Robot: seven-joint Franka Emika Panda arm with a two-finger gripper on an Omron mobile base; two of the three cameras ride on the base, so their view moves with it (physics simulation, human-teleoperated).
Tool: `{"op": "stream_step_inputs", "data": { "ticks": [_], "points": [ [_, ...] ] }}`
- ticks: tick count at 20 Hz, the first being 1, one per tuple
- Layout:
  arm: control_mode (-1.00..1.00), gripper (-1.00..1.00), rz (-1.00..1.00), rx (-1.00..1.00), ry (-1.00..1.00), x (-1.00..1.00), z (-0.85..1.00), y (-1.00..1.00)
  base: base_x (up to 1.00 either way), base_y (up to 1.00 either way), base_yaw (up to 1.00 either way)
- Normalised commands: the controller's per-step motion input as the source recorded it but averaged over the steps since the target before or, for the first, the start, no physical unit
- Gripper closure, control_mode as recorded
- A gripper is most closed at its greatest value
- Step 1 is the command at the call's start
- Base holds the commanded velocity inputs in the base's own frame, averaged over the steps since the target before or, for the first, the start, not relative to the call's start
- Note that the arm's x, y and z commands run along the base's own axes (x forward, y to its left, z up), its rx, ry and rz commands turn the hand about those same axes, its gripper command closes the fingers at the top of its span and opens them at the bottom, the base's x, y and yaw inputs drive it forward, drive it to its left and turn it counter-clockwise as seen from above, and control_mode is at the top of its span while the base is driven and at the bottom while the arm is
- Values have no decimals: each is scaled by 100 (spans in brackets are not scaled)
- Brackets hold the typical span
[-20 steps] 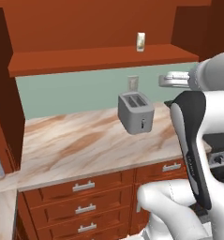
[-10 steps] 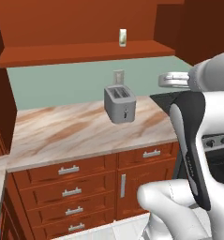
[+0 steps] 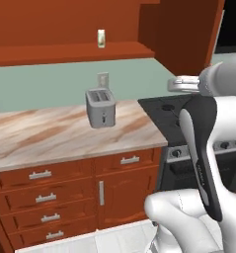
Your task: Sort all alcoholic drinks to one cabinet, and non-alcoholic drinks to the other.
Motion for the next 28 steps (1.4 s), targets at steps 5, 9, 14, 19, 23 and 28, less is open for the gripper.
{"op": "stream_step_inputs", "data": {
  "ticks": [5, 9, 14, 19, 23, 28],
  "points": [
    [100, -100, 0, 0, 0, 0, 0, 0, -39, -67, 10],
    [100, -100, 0, 0, 0, 0, 0, 0, -42, -62, 10],
    [100, -100, 0, 0, 0, 0, 0, 0, -32, -59, 9],
    [100, -100, 0, 0, 0, 0, 0, 0, -19, -61, 8],
    [100, -100, 0, 0, 0, 0, 0, 0, -13, -61, 9],
    [100, -100, 0, 0, 0, 0, 0, 0, -14, -62, 9]
  ]
}}
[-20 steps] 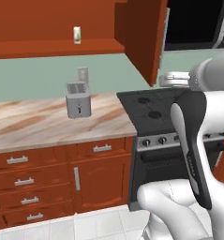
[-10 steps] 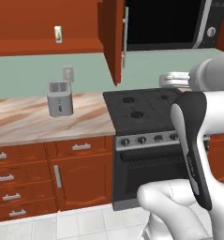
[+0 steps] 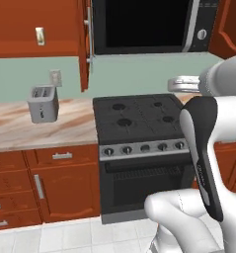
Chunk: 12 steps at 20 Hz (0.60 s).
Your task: Sort all alcoholic drinks to one cabinet, and non-alcoholic drinks to the other.
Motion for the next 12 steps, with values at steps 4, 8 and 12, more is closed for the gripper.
{"op": "stream_step_inputs", "data": {
  "ticks": [4, 8, 12],
  "points": [
    [100, -100, 0, 0, 0, 0, 0, 0, -16, -64, 9],
    [100, -100, 0, 0, 0, 0, 0, 0, -15, -68, 9],
    [100, -100, 0, 0, 0, 0, 0, 0, -15, -69, 9]
  ]
}}
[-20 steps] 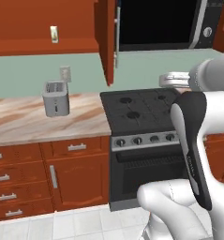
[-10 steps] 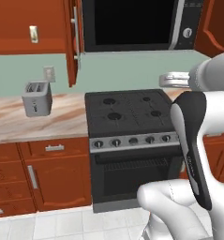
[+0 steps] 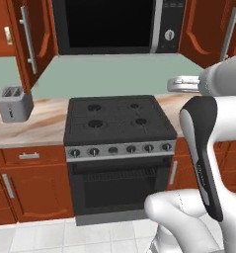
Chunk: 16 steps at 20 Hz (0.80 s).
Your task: Sort all alcoholic drinks to one cabinet, and non-alcoholic drinks to the other.
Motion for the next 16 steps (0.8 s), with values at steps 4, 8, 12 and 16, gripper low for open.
{"op": "stream_step_inputs", "data": {
  "ticks": [4, 8, 12, 16],
  "points": [
    [100, -100, 0, 0, 0, 0, 0, 0, -16, -68, 9],
    [100, -100, 0, 0, 0, 0, 0, 0, -18, -66, 9],
    [100, -100, 0, 0, 0, 0, 0, 0, -20, -63, 9],
    [100, -100, 0, 0, 0, 0, 0, 0, -20, -59, 9]
  ]
}}
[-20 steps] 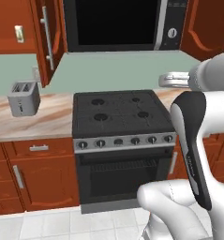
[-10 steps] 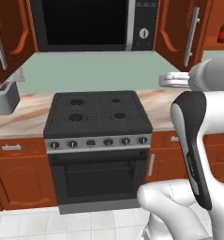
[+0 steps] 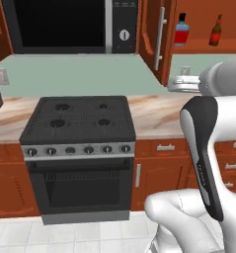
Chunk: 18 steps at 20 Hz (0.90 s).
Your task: Sort all alcoholic drinks to one cabinet, and non-alcoholic drinks to the other.
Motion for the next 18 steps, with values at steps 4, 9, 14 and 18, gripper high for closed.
{"op": "stream_step_inputs", "data": {
  "ticks": [4, 9, 14, 18],
  "points": [
    [100, -100, 0, 0, 0, 0, 0, 0, -18, -58, 9],
    [100, -100, 0, 0, 0, 0, 0, 0, -11, -56, 9],
    [100, -100, 0, 0, 0, 0, 0, 0, 0, -54, 8],
    [100, -100, 0, 0, 0, 0, 0, 0, 5, -55, 6]
  ]
}}
